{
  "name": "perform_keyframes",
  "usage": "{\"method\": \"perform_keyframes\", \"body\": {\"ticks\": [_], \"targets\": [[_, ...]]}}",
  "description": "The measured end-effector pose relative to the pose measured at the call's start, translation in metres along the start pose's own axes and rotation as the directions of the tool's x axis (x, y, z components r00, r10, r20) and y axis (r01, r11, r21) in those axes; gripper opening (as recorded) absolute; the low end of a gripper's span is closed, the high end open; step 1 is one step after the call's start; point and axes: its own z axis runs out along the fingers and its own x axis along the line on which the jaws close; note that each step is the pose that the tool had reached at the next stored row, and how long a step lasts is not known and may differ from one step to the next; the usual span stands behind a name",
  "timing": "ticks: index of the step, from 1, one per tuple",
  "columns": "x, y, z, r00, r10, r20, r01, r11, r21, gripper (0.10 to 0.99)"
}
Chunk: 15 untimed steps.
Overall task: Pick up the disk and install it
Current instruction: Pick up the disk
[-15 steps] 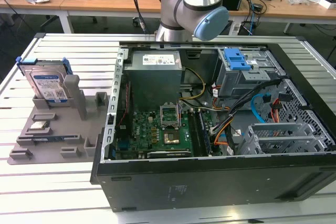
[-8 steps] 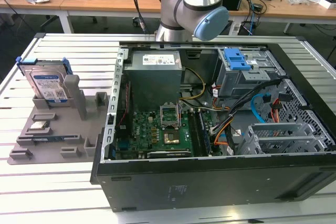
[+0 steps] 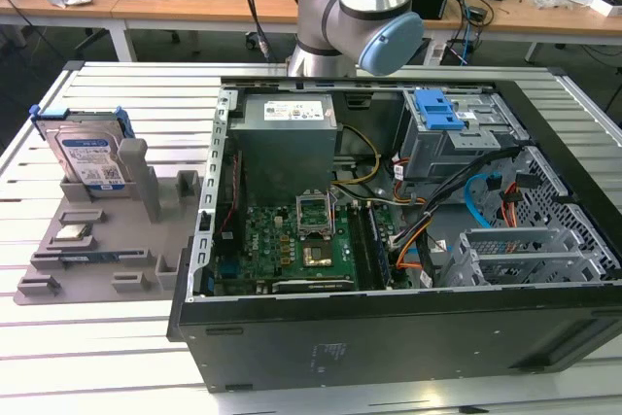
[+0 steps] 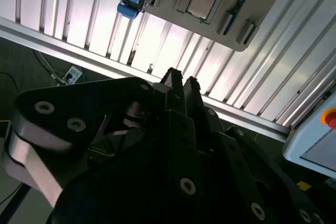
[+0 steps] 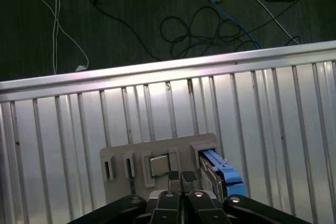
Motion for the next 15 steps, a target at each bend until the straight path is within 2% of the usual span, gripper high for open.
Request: {"method": "perform_keyframes", "body": {"ticks": [6,8,11,15], "targets": [[0.0000,0.0000,0.0000,1.0000,-0.004,-0.0002,0.004,1.0000,0.000,0.541],[0.0000,0.0000,0.0000,1.0000,-0.005,-0.0002,0.005,1.0000,0.000,0.541],[-0.0041,-0.0020,0.0000,1.0000,-0.005,-0.0010,0.005,1.0000,0.000,0.541],[-0.0154,-0.0099,0.0000,1.0000,-0.005,-0.0034,0.005,1.0000,0.000,0.541]]}}
